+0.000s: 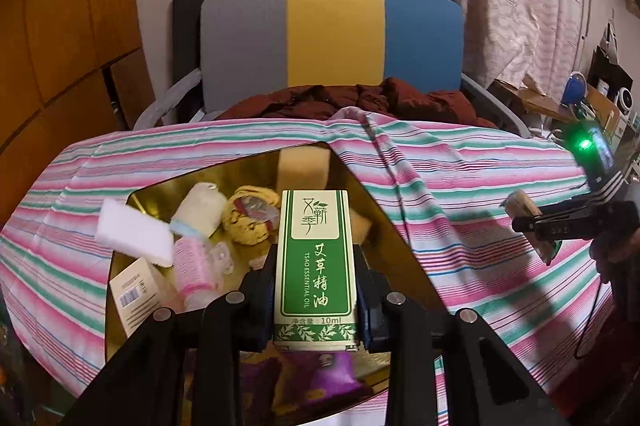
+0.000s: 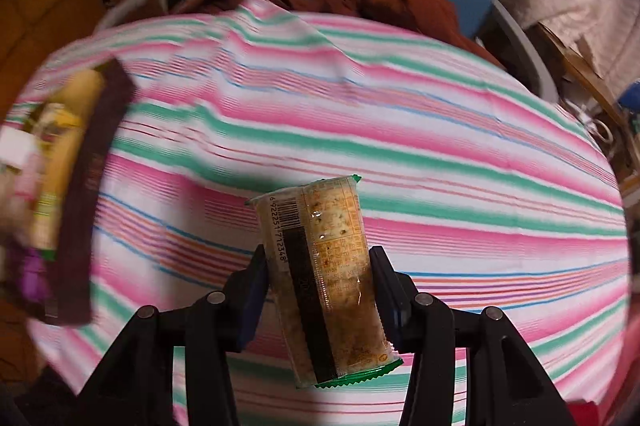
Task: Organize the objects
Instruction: 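Carry the green oil box and cracker packet into the gold tray and release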
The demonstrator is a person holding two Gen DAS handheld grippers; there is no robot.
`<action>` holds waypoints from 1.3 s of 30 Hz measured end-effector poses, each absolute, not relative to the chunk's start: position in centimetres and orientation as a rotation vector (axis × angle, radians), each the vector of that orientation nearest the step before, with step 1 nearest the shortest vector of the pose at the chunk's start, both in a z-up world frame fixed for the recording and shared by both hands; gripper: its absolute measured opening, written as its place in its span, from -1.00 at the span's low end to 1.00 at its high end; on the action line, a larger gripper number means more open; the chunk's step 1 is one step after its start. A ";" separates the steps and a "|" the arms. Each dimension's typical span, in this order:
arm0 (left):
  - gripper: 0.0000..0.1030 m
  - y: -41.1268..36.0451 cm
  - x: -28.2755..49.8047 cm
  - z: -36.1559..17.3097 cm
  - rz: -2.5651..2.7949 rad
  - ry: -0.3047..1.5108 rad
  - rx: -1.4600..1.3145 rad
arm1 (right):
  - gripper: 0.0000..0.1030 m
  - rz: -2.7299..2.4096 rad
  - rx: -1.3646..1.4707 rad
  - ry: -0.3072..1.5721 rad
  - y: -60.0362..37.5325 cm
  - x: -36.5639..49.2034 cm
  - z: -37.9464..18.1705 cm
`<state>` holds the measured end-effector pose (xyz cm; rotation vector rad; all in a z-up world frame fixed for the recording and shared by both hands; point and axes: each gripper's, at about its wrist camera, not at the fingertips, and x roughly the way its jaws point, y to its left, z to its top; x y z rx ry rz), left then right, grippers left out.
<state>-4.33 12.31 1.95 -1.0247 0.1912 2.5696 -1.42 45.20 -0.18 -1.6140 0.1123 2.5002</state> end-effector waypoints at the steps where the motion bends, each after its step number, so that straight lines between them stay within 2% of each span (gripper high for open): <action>1: -0.41 11.9 -4.4 1.8 2.571 0.184 -1.034 | -0.05 2.526 -1.604 0.126 43.6 -1.9 0.2; 6: -0.41 9.1 -4.8 1.4 2.595 0.116 -1.054 | -0.05 2.699 -1.549 0.252 37.0 -3.1 2.7; 11: -0.41 5.0 -5.4 1.4 2.649 0.010 -1.085 | -0.04 2.850 -1.532 0.294 31.1 -3.7 4.4; 17: -0.41 1.6 -5.9 1.2 2.664 -0.112 -1.108 | -0.04 2.905 -1.552 0.315 26.8 -5.4 4.0; 23: -0.40 2.2 -6.6 0.9 2.589 -0.176 -1.121 | -0.02 2.895 -1.555 0.351 24.4 -6.7 2.8; 24: -0.36 2.7 -6.9 0.9 2.576 -0.181 -1.123 | -0.01 2.886 -1.557 0.356 24.4 -6.9 2.5; 28: 0.03 4.4 -8.2 1.3 2.559 -0.178 -1.092 | 0.02 2.873 -1.562 0.325 24.1 -6.8 2.1; 36: 0.05 5.5 -8.5 0.9 2.600 -0.108 -1.119 | 0.29 2.860 -1.521 0.215 23.7 -5.8 1.7; 39: 0.05 5.3 -8.1 0.6 2.627 -0.080 -1.132 | 0.32 2.862 -1.495 0.147 23.1 -5.3 1.4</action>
